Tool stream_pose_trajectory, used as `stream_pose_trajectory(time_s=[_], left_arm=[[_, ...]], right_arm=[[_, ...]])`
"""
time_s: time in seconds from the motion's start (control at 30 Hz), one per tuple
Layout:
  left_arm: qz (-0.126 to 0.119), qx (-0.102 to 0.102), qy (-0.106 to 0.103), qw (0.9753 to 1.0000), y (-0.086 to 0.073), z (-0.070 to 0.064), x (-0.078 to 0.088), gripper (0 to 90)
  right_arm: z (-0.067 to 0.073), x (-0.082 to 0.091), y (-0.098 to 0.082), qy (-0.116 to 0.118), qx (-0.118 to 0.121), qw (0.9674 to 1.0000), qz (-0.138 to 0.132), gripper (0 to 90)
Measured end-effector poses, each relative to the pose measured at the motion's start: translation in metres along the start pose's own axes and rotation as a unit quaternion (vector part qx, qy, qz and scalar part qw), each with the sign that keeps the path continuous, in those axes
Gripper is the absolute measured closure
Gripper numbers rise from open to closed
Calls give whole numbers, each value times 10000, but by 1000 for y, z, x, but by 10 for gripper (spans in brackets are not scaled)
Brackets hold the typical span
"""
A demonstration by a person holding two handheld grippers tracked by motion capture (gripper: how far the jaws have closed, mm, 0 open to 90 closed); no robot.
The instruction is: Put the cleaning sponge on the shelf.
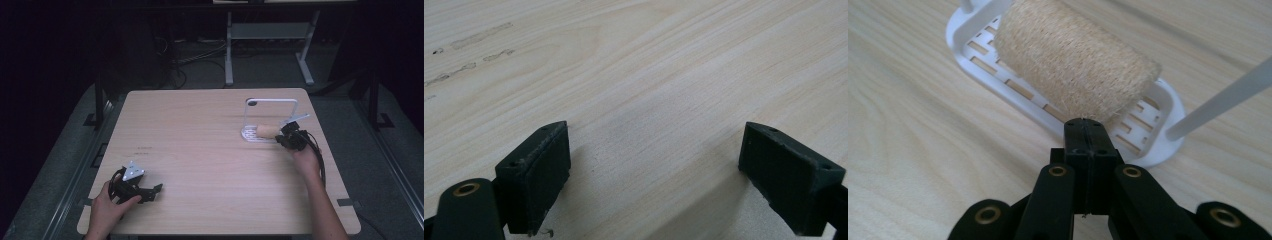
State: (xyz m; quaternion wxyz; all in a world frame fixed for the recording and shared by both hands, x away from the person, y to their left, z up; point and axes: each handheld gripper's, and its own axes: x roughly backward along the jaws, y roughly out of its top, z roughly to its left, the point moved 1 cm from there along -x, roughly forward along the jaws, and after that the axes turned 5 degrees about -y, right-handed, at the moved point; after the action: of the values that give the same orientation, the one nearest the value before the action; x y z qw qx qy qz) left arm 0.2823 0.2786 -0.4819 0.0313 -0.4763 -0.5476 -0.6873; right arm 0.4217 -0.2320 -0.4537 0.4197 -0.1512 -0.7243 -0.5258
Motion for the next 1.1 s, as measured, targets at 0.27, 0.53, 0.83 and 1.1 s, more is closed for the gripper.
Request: stream_pose_trajectory(time_s=[0.27,0.53,0.83,1.1], left_arm=[[2,6,0,10000,0,0,0,127],[0,11,2,10000,0,0,0,127],[-9,8,4,10000,0,0,0,127],[-7,2,4,10000,0,0,0,127]], right_arm=[[-3,2,-3,63,-53,9999,-109,896],[0,12,-8,221,-9,9994,-261,817],[8,27,-15,305,-2,9987,-405,525],[18,31,-24,414,-90,9982,-430,275]])
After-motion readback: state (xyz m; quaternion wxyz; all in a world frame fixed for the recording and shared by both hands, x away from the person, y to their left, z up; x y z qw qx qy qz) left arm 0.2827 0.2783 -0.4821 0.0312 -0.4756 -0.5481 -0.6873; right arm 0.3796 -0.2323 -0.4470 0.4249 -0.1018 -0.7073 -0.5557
